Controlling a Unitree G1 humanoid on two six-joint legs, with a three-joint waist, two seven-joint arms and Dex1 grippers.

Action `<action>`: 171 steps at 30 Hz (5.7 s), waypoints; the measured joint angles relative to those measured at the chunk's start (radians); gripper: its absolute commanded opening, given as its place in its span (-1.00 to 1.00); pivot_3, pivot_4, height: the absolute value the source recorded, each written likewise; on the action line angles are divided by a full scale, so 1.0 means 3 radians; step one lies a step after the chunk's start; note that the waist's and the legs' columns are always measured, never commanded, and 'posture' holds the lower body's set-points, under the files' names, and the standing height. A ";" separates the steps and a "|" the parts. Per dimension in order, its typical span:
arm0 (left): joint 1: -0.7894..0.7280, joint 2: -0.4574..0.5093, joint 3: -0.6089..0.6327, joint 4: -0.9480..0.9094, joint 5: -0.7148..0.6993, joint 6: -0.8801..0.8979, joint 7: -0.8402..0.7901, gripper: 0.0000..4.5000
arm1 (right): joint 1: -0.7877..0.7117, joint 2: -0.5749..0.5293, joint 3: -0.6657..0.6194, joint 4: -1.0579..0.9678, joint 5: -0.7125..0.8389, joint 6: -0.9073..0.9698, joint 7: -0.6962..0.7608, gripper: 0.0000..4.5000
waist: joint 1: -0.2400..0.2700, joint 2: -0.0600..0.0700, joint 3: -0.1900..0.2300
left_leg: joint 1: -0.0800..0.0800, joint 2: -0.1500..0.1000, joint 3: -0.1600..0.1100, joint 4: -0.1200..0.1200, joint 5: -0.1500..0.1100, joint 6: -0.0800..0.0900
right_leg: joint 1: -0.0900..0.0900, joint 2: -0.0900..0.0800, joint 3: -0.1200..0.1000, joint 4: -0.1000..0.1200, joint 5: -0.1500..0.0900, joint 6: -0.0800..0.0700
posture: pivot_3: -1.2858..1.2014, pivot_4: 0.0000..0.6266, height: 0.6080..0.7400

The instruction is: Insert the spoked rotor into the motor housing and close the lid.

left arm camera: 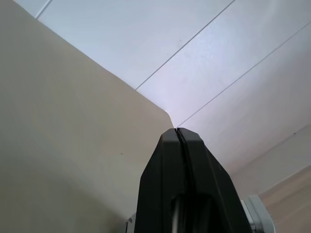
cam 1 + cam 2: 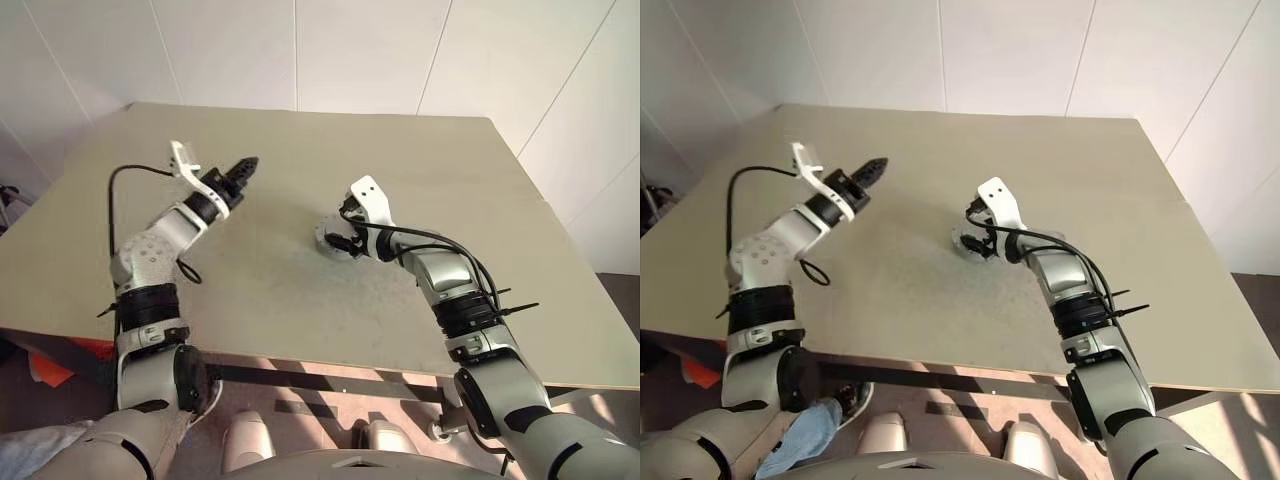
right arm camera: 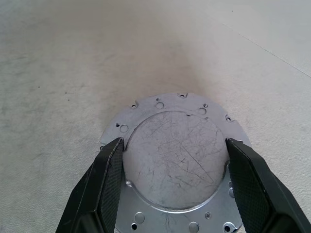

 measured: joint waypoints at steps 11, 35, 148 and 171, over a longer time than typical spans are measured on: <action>0.0170 -0.0142 -0.0083 -0.0043 -0.0077 -0.0004 0.0141 -0.99 | -0.0021 0.0055 0.0001 0.0019 -0.0009 0.0009 0.0003 0.41 | -0.0020 -0.0013 -0.0007 | 0.0001 0.0005 0.0000 0.0003 0.0001 -0.0002 | -0.0005 0.0004 0.0001 0.0011 -0.0003 -0.0005 | 0.03 -1.00 1.00; 0.0169 -0.0135 -0.0192 -0.0003 -0.0083 -0.0049 0.0133 -0.99 | 0.0155 0.0313 0.0118 -0.0331 -0.0004 0.0210 0.0381 0.41 | -0.0111 -0.0014 -0.0008 | 0.0033 0.0063 -0.0001 0.0008 -0.0008 -0.0049 | -0.0002 0.0062 0.0007 0.0042 -0.0024 -0.0038 | 0.03 -1.00 1.00; 0.0739 0.0103 -0.0445 0.0045 -0.0049 0.0404 0.0177 -0.99 | 0.0017 0.0014 0.0134 -0.0089 0.0061 -0.0035 0.0038 0.41 | 0.0098 -0.0005 0.0005 | 0.0008 0.0057 -0.0015 0.0075 -0.0011 -0.0044 | -0.0029 0.0052 0.0010 0.0116 -0.0030 -0.0052 | 0.03 -1.00 1.00; 0.0738 0.0093 -0.0514 0.0046 0.0001 0.0404 0.0173 -0.99 | 0.0026 -0.0040 0.0123 -0.0192 0.0172 0.0071 0.0007 0.41 | 0.0097 0.0001 0.0009 | -0.0005 0.0057 -0.0015 0.0071 -0.0011 -0.0044 | -0.0044 0.0053 0.0010 0.0114 -0.0030 -0.0052 | 0.03 -1.00 1.00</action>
